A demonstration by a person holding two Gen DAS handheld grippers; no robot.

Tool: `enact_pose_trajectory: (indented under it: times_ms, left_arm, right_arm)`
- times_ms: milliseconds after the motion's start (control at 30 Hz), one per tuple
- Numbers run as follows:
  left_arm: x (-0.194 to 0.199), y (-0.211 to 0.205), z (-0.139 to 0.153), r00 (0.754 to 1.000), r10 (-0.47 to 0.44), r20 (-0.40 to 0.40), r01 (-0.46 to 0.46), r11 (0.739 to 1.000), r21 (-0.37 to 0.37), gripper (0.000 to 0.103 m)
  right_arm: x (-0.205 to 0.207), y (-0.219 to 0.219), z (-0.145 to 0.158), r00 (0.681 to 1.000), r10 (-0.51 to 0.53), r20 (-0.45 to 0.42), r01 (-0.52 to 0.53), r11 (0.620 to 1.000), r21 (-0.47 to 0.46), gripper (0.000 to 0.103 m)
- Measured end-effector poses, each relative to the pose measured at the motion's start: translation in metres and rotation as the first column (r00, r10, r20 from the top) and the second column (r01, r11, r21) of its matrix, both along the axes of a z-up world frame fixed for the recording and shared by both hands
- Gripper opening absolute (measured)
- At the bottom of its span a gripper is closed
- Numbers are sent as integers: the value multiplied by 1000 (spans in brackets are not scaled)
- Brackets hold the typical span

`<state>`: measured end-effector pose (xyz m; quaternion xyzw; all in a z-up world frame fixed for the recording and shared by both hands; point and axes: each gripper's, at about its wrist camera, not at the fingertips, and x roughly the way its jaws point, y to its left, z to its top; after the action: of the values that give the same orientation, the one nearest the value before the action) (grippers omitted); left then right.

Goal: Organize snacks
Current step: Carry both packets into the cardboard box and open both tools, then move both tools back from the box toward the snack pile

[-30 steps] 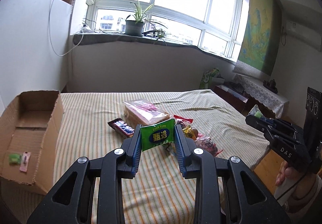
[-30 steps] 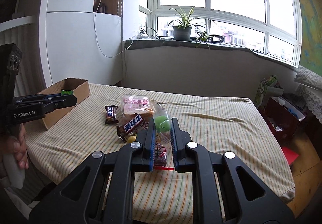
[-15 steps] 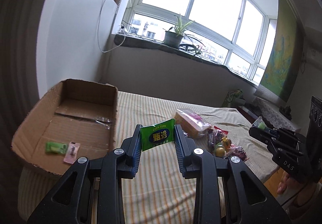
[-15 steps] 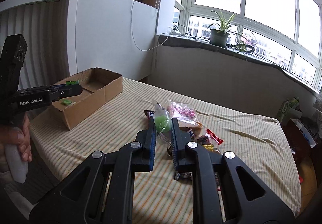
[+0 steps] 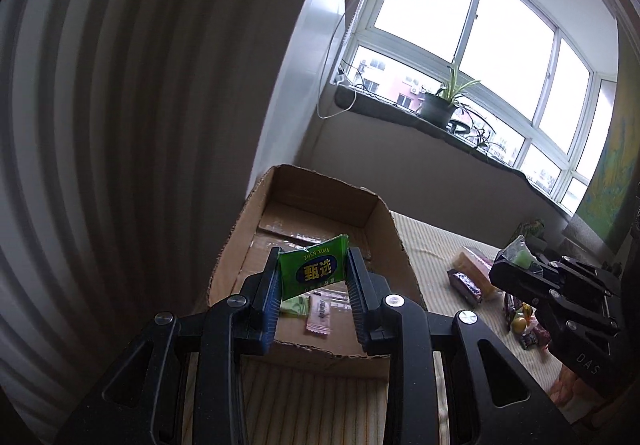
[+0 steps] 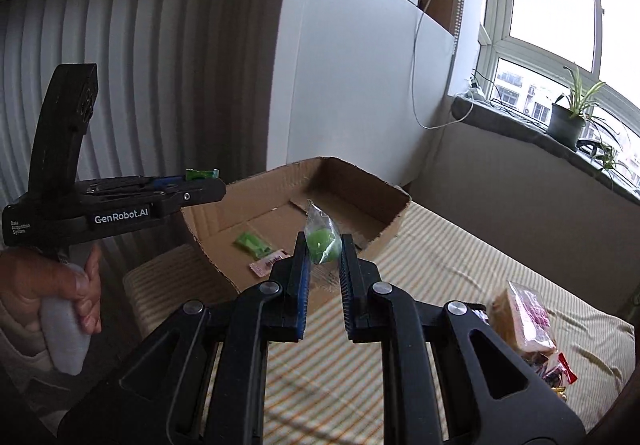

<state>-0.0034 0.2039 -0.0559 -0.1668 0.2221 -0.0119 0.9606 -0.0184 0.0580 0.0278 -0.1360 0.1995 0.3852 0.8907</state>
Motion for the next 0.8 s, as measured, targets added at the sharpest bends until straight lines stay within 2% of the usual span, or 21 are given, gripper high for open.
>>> enact_pose_trajectory:
  times_ms: [400,433,467,533,567,600,800]
  left_arm:
    - [27,7,-17,999,-24,-45,23,1000,-19,30]
    - [30,8,-20,998,-24,-57,23,999,-24,36]
    - [32,10,-22,997,-20,-70,18,999,-31,50]
    - [34,12,-24,997,-5,-77,2,999,-45,64]
    - [33,13,-24,997,0,-76,-4,999,-46,64]
    - [33,13,-24,997,2,-76,-5,999,-47,64]
    - [27,20,-20,997,31,-67,-35,998,-61,64]
  right_arm:
    - [25,39,-5,998,58,-13,-59,998,-8,14]
    - [28,42,-7,998,62,-19,-62,998,-7,14]
    - [32,45,-10,998,65,-26,-65,998,-7,14]
    - [42,53,-19,996,72,-60,-74,997,-31,23]
    - [44,54,-22,996,65,-64,-67,997,-36,33]
    - [45,53,-25,996,63,-70,-66,997,-28,37]
    - [41,39,-30,996,39,-75,-41,999,-24,39]
